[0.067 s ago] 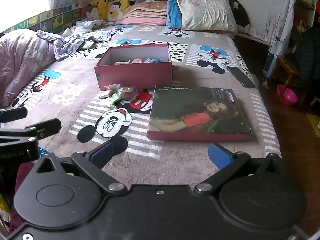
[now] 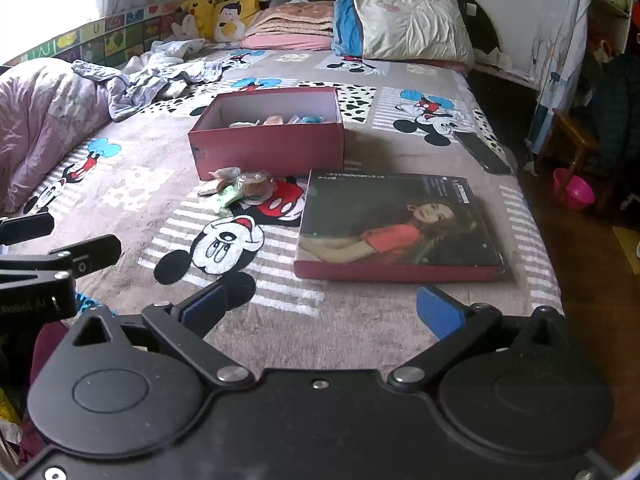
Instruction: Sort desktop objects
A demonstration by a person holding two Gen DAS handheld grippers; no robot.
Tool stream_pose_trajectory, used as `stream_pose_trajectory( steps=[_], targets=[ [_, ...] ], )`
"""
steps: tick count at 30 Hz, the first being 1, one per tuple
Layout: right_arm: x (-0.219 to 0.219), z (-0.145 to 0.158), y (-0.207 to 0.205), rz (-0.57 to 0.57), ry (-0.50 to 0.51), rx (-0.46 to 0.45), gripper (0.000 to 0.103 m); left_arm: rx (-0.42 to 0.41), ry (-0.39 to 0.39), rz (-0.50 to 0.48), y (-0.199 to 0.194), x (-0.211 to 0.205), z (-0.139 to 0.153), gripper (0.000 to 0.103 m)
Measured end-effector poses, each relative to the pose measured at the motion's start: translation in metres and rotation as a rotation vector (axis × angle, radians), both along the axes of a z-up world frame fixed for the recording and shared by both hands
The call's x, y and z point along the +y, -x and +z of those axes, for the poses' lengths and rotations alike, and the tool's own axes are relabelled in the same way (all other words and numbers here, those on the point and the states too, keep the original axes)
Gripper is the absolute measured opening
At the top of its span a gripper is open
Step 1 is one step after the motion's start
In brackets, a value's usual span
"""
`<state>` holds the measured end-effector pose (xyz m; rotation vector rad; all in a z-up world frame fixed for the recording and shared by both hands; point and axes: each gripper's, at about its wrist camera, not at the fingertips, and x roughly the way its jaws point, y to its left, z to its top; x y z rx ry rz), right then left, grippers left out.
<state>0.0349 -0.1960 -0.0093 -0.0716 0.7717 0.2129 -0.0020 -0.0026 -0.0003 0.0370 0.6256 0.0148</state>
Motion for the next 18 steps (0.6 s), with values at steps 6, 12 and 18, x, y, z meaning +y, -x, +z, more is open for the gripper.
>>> stream_pose_trajectory(
  steps=[6, 12, 18],
  targets=[
    [0.001, -0.004, -0.003, 0.001, 0.009, -0.006, 0.102, 0.030, 0.028, 0.007, -0.002, -0.003, 0.000, 0.090],
    [0.005, -0.005, 0.002, 0.004, 0.016, -0.013, 0.102, 0.028, 0.039, 0.010, -0.002, 0.006, -0.003, 0.090],
    [0.003, -0.004, 0.001, 0.010, 0.016, -0.006, 0.102, 0.032, 0.037, 0.014, -0.002, 0.005, -0.003, 0.090]
  ],
)
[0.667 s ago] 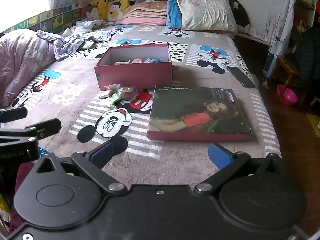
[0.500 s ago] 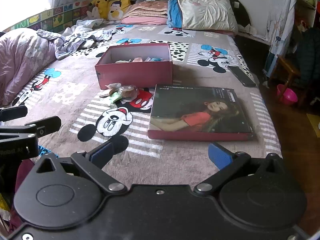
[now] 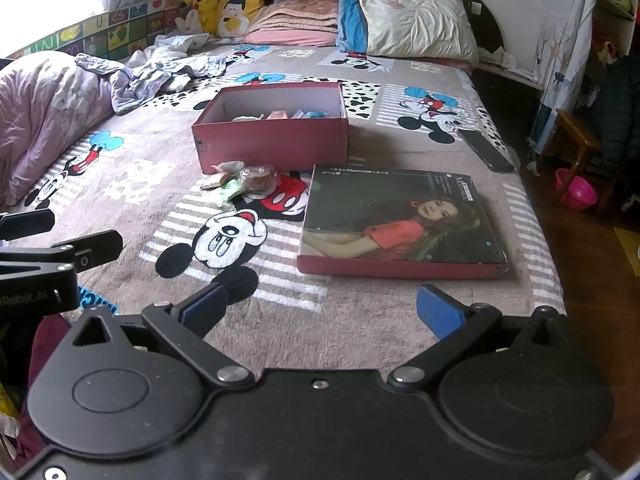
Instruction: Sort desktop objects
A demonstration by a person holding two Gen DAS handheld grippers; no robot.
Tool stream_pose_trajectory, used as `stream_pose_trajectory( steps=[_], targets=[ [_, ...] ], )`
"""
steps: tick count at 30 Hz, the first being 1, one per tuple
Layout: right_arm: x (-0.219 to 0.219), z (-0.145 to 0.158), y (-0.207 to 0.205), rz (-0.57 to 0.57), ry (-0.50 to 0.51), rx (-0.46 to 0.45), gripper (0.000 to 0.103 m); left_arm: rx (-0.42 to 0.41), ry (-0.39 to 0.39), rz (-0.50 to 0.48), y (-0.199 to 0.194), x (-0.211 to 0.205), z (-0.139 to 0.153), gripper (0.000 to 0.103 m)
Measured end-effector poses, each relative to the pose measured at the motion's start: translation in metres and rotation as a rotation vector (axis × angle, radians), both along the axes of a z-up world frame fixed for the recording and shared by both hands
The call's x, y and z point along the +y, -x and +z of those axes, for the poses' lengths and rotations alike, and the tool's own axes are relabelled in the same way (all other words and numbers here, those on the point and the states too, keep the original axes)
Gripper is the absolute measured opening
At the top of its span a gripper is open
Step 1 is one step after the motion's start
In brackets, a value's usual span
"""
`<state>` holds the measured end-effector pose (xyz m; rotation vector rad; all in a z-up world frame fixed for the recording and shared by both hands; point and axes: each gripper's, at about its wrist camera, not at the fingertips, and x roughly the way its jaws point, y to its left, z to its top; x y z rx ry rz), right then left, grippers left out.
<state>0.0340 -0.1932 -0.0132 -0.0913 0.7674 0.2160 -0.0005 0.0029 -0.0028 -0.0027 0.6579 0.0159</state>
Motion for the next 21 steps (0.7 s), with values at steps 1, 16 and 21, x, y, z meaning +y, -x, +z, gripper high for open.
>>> stream_pose_trajectory(
  steps=[1, 16, 21],
  targets=[
    [-0.0003, 0.0002, -0.0003, 0.001, 0.000, 0.001, 0.102, 0.000, 0.000, 0.001, 0.0001, 0.0000, 0.0001, 0.090],
    [0.0030, -0.0012, 0.0022, 0.003, 0.003, 0.008, 0.102, 0.005, 0.000, 0.001, 0.0004, -0.0004, -0.0002, 0.090],
    [0.0038, -0.0010, 0.0025, 0.006, 0.005, 0.010, 0.102, 0.004, 0.001, -0.001, -0.0007, 0.0015, 0.0005, 0.090]
  ],
)
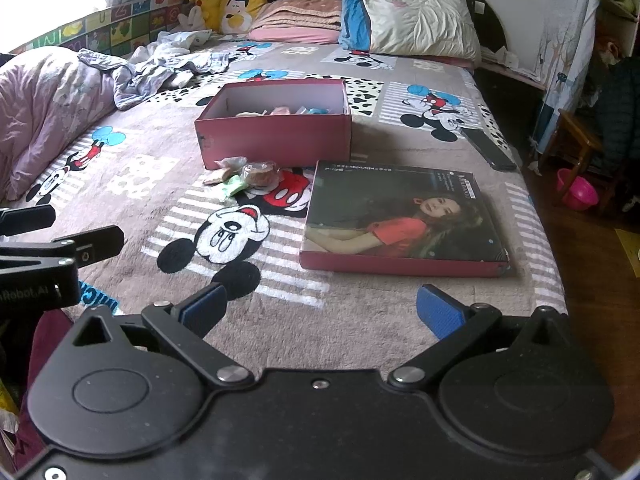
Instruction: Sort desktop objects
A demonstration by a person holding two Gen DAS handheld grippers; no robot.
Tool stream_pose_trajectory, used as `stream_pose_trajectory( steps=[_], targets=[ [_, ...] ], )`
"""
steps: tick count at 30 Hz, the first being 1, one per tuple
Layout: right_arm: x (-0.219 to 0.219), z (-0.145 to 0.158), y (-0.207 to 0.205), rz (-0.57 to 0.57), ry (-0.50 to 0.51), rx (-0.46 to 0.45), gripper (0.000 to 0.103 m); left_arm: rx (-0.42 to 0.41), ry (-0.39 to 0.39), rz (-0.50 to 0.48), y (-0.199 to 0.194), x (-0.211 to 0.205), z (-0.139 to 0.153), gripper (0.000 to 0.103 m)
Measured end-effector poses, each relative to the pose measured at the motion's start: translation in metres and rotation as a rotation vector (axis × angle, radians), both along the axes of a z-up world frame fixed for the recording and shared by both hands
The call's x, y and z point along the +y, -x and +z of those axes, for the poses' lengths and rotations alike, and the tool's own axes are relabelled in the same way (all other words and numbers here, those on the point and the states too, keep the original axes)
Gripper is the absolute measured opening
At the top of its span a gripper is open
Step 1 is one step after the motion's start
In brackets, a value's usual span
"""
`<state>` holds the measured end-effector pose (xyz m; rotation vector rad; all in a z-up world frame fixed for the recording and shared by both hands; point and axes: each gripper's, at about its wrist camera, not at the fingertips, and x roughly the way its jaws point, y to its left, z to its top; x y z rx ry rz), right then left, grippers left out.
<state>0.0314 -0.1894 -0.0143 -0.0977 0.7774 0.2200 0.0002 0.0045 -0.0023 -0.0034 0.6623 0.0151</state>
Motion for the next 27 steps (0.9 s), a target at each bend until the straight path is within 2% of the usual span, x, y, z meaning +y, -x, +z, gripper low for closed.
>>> stream_pose_trajectory(
  steps=[27],
  targets=[
    [0.0051, -0.0033, -0.0063, 0.018, 0.017, 0.009, 0.102, 0.009, 0.000, -0.004, -0.0012, 0.0008, -0.0043, 0.090]
  ],
)
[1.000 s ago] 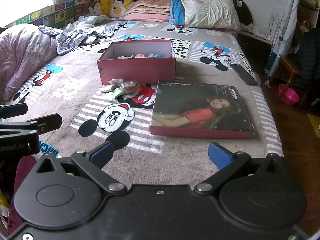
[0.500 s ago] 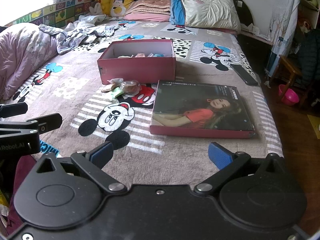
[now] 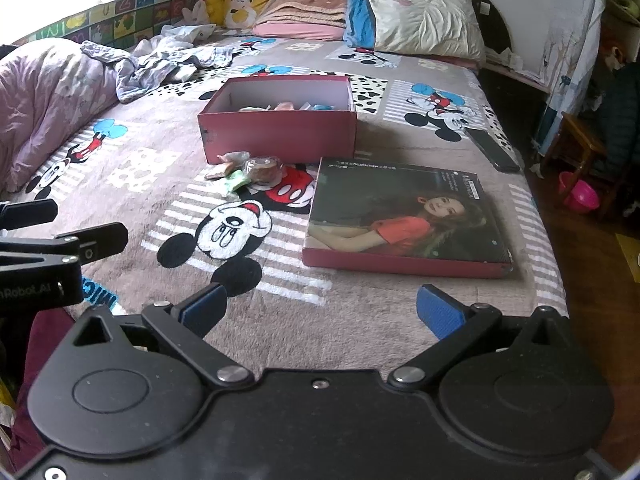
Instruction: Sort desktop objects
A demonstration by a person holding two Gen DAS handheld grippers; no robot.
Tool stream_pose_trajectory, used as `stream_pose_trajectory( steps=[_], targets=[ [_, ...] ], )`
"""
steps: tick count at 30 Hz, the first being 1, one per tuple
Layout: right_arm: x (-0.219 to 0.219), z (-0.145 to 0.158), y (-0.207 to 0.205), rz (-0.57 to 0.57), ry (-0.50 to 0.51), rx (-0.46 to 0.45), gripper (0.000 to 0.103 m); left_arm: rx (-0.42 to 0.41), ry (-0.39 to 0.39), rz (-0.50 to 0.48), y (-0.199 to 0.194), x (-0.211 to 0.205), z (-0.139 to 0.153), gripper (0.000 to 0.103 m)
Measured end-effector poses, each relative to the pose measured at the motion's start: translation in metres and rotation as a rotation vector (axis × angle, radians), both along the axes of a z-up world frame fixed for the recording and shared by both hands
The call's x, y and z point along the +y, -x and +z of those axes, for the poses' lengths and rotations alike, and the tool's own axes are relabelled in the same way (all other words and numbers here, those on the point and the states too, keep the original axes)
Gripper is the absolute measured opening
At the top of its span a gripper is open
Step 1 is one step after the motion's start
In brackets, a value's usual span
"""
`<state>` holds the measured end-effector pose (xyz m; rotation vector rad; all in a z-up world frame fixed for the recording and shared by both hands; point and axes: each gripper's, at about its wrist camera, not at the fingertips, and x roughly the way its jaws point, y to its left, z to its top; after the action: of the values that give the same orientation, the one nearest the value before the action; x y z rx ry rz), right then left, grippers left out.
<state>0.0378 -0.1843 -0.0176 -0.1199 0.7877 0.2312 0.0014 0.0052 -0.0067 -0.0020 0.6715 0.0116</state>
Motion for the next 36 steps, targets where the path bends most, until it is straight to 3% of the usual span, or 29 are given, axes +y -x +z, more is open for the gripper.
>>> stream_pose_trajectory(
  steps=[8, 16, 24, 30, 36],
  targets=[
    [-0.001, -0.003, -0.004, 0.003, -0.024, 0.004, 0.102, 0.017, 0.003, 0.004, -0.004, 0.001, -0.006, 0.090],
    [-0.010, -0.012, -0.019, 0.014, -0.139, -0.005, 0.102, 0.058, 0.013, 0.023, -0.018, 0.009, -0.020, 0.090],
    [0.001, -0.033, -0.041, 0.054, -0.125, -0.002, 0.102, 0.073, 0.044, 0.046, -0.041, 0.026, -0.040, 0.090],
    [0.009, -0.049, -0.057, 0.113, -0.134, -0.055, 0.102, 0.014, 0.028, -0.007, -0.062, 0.033, -0.058, 0.090],
    [0.015, -0.058, -0.079, 0.169, -0.121, -0.087, 0.102, 0.029, 0.014, -0.066, -0.095, 0.037, -0.080, 0.090]
  ],
)
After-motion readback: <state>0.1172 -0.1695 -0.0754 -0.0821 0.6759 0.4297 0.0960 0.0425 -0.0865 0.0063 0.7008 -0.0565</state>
